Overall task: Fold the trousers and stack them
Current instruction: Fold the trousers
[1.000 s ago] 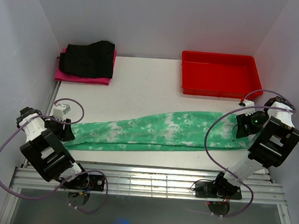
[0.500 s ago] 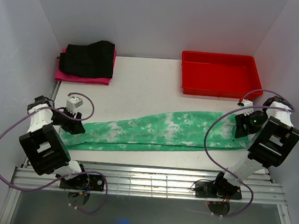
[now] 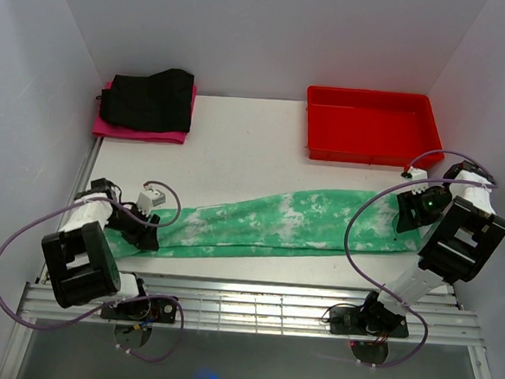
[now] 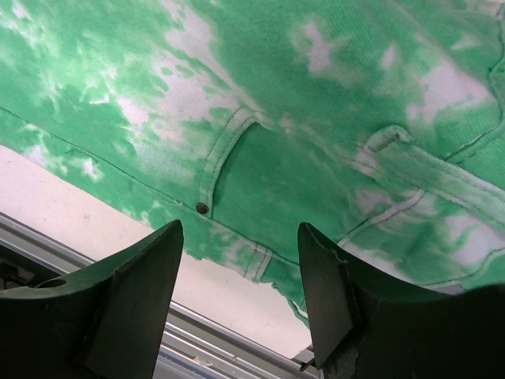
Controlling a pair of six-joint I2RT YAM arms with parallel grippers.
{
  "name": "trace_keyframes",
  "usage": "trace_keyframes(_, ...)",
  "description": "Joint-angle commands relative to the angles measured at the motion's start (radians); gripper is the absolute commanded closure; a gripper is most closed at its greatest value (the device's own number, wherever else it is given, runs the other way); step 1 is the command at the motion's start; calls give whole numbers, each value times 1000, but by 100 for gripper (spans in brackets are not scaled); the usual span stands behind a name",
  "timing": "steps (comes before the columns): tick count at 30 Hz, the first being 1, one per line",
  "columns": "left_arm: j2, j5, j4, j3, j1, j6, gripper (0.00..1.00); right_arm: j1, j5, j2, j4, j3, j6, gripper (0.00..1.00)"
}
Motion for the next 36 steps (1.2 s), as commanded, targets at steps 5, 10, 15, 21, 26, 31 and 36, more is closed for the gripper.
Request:
trace_keyframes(5,-234,92,-81,252,73,-113,32,24,-3,-34,-9,-6,21,35)
trace_keyframes(10,-113,199,-220,401,288,-126,37,26,-8,-47,-1,-22,10,36)
trace_keyframes(15,132,230,-267,415,547,-74,43,26,-14,-60,5,-49,-11,36)
trace_keyframes(21,240,268,-238,412,630,-76,43,30,-24,-47,6,-55,0,36)
trace_keyframes(26,232,235,-129,355,635,-118,44,34,-29,-38,0,-40,12,36)
trace_keyframes(31,249,195,-29,318,635,-164,47,41,-28,-40,0,-41,21,36)
trace_keyframes(36,269,181,8,298,635,-155,47,50,-21,-43,-3,-37,24,37)
